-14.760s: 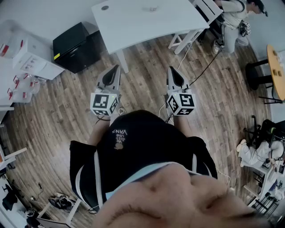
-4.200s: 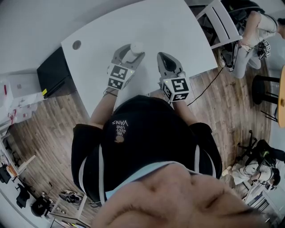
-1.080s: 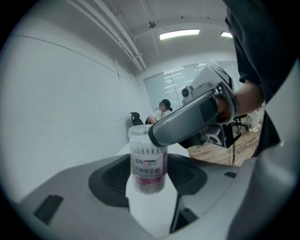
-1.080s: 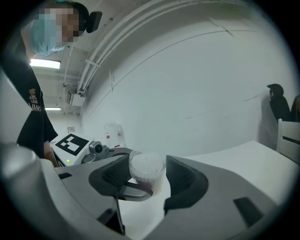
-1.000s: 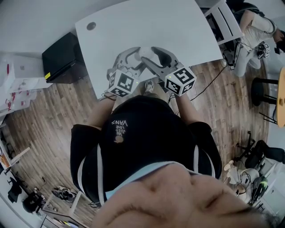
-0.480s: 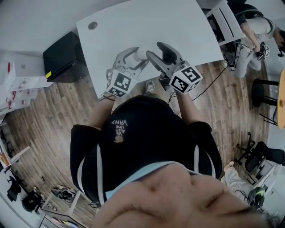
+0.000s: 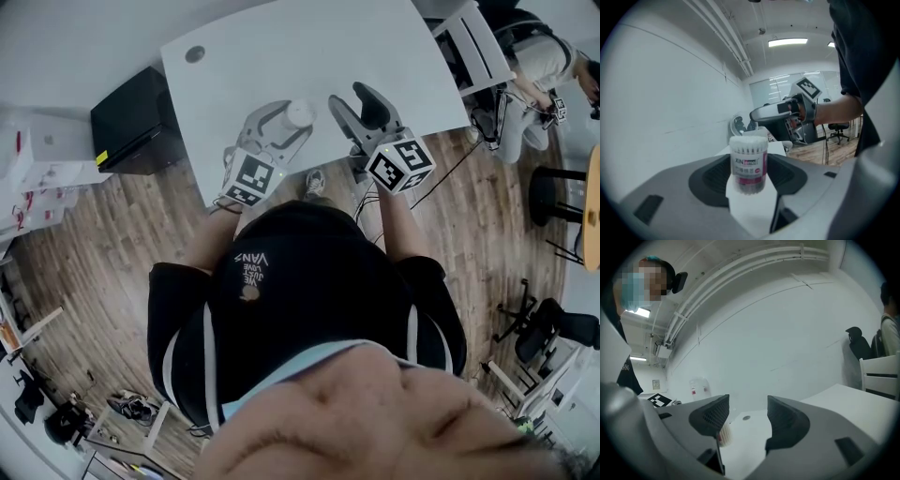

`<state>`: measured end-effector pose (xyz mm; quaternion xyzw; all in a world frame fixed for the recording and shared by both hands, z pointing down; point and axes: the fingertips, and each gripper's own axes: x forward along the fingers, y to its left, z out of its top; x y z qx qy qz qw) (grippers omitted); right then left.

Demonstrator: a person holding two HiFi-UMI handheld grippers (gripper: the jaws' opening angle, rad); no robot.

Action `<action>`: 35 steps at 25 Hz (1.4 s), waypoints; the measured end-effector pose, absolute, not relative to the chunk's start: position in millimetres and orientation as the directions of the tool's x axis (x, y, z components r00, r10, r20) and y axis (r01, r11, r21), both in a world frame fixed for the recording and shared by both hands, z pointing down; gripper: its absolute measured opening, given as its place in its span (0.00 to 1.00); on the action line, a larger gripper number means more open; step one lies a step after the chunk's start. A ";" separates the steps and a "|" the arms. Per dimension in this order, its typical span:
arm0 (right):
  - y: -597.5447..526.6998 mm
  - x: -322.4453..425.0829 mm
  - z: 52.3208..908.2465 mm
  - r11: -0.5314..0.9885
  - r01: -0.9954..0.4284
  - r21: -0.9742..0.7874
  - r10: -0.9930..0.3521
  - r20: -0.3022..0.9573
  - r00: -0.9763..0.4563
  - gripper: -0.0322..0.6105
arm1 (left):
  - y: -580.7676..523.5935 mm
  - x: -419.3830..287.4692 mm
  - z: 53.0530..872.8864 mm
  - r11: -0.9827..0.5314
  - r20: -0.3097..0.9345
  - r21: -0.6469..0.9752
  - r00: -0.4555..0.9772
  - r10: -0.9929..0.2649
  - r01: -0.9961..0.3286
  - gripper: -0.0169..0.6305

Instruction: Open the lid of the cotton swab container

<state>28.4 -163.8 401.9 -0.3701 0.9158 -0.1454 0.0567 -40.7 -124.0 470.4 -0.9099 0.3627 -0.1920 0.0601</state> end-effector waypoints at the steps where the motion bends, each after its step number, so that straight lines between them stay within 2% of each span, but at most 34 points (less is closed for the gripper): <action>1: -164.9 30.2 403.7 0.678 -0.668 -0.308 -0.700 0.009 -0.714 0.44 | -123.5 -40.5 470.1 -0.729 0.303 -0.250 0.664 -0.684 -0.637 0.41; 19: -171.3 36.0 417.5 0.643 -0.704 -0.303 -0.725 0.055 -0.686 0.44 | -120.8 -37.1 460.2 -0.736 0.289 -0.242 0.677 -0.677 -0.632 0.41; 27: -167.7 32.2 405.6 0.663 -0.707 -0.246 -0.725 0.023 -0.688 0.44 | -129.1 -43.2 459.0 -0.714 0.280 -0.186 0.660 -0.697 -0.675 0.41; 35: -163.5 21.9 410.3 0.672 -0.719 -0.179 -0.723 0.054 -0.689 0.44 | -138.7 -55.1 453.6 -0.691 0.256 -0.161 0.646 -0.719 -0.705 0.41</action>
